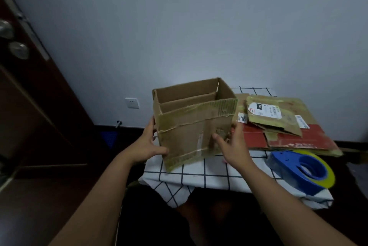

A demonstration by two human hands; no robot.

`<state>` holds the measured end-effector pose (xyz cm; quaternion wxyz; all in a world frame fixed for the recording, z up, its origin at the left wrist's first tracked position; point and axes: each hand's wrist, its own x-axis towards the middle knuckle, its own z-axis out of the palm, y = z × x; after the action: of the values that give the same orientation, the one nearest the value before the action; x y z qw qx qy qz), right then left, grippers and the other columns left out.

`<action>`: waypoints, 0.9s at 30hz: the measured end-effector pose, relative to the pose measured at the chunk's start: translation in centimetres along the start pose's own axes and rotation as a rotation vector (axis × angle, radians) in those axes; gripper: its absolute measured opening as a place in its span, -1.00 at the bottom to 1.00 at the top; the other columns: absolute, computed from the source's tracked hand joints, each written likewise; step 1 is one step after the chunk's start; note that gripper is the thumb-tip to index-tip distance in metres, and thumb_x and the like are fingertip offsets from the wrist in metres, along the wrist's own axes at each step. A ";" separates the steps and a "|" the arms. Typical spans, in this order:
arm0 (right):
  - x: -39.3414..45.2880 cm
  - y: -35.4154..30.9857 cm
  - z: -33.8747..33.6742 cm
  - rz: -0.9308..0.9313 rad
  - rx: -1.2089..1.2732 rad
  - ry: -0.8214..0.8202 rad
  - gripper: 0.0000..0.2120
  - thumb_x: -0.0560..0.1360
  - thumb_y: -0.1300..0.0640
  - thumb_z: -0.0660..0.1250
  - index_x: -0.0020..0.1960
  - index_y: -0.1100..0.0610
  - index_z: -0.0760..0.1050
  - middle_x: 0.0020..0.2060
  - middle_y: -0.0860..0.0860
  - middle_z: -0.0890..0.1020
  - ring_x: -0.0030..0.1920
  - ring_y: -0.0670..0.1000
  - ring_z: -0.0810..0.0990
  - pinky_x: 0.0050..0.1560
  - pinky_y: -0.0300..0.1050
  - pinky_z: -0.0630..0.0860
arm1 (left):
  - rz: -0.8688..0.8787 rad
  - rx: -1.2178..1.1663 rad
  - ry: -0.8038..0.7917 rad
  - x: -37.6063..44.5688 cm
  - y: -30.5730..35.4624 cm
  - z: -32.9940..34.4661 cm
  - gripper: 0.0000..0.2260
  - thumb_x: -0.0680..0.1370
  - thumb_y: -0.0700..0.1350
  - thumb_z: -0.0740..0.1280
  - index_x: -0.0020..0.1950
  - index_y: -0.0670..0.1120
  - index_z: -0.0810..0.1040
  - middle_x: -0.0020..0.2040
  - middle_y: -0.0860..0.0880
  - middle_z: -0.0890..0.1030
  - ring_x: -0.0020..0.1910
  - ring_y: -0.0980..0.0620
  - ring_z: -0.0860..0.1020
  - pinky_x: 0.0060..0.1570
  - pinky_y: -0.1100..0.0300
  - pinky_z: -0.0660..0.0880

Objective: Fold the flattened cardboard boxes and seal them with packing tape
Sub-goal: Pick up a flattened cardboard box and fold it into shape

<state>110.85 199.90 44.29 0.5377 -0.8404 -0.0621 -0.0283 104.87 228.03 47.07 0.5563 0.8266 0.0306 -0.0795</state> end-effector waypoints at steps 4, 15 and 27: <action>-0.9 0.5 0.3 -0.010 -0.060 -0.050 -0.56 0.51 -0.01 0.43 0.22 -0.13 0.22 0.13 -0.01 0.58 0.08 0.01 0.61 -0.04 0.03 0.58 | -0.094 0.037 0.036 0.0 -0.7 0.5 -0.04 0.25 -0.12 0.51 0.54 0.06 0.06 0.35 -0.09 0.42 0.23 0.00 0.51 0.17 0.12 0.53; 0.2 1.8 0.2 -0.081 -0.064 -0.160 -0.19 0.33 -0.27 0.43 0.43 -0.27 0.06 0.42 -0.04 0.38 0.37 0.01 0.43 0.33 0.15 0.44 | 0.026 -0.057 0.325 -0.6 -2.2 1.4 0.06 0.36 -0.08 0.59 0.55 0.29 -0.11 0.48 0.13 0.12 0.42 0.07 0.28 0.41 -0.02 0.32; 2.2 -2.2 0.4 -0.299 0.039 -0.091 -0.38 0.49 -0.09 0.43 0.48 -0.16 0.27 0.35 -0.35 0.31 0.33 -0.45 0.25 0.26 -0.35 0.25 | 0.246 -0.069 0.531 0.1 0.2 2.2 -0.44 0.47 0.01 0.48 0.27 0.52 0.32 0.38 0.19 0.27 0.31 0.28 0.38 0.22 0.22 0.45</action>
<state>112.68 201.37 46.38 0.5404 -0.8115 -0.2114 -0.0685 104.75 225.92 46.39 0.5619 0.7967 0.0774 0.2086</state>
